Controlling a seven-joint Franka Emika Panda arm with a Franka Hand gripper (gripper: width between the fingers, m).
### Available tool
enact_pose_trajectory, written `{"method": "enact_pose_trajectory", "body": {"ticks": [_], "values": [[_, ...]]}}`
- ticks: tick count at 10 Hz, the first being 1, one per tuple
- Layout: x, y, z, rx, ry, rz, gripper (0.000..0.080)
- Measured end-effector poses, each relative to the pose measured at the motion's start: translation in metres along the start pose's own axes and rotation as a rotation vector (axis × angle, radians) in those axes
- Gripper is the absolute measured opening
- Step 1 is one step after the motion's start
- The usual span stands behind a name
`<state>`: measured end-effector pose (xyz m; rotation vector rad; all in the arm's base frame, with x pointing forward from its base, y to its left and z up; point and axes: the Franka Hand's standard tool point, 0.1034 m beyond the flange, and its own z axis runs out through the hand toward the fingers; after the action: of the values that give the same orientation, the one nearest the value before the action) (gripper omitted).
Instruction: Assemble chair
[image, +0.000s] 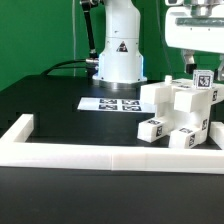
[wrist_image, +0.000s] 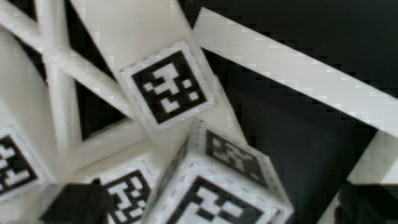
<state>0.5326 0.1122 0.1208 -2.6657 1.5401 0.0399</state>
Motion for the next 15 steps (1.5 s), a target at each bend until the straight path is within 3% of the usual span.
{"method": "enact_pose_trajectory", "body": {"ticks": [3, 9, 12, 13, 14, 15], "values": [[-0.0013, 0.0001, 0.0004, -0.009, 0.007, -0.319, 0.0648], [-0.0038, -0.0042, -0.0019, 0.002, 0.015, -0.803, 0.0648], [-0.0017, -0.0033, -0.0017, 0.001, 0.015, -0.876, 0.0632], [-0.0016, -0.0033, -0.0017, 0.001, 0.015, -0.876, 0.0459], [-0.0015, -0.0032, -0.0016, 0.001, 0.015, -0.876, 0.0459], [-0.0014, -0.0033, -0.0017, 0.001, 0.015, -0.876, 0.0282]]}}
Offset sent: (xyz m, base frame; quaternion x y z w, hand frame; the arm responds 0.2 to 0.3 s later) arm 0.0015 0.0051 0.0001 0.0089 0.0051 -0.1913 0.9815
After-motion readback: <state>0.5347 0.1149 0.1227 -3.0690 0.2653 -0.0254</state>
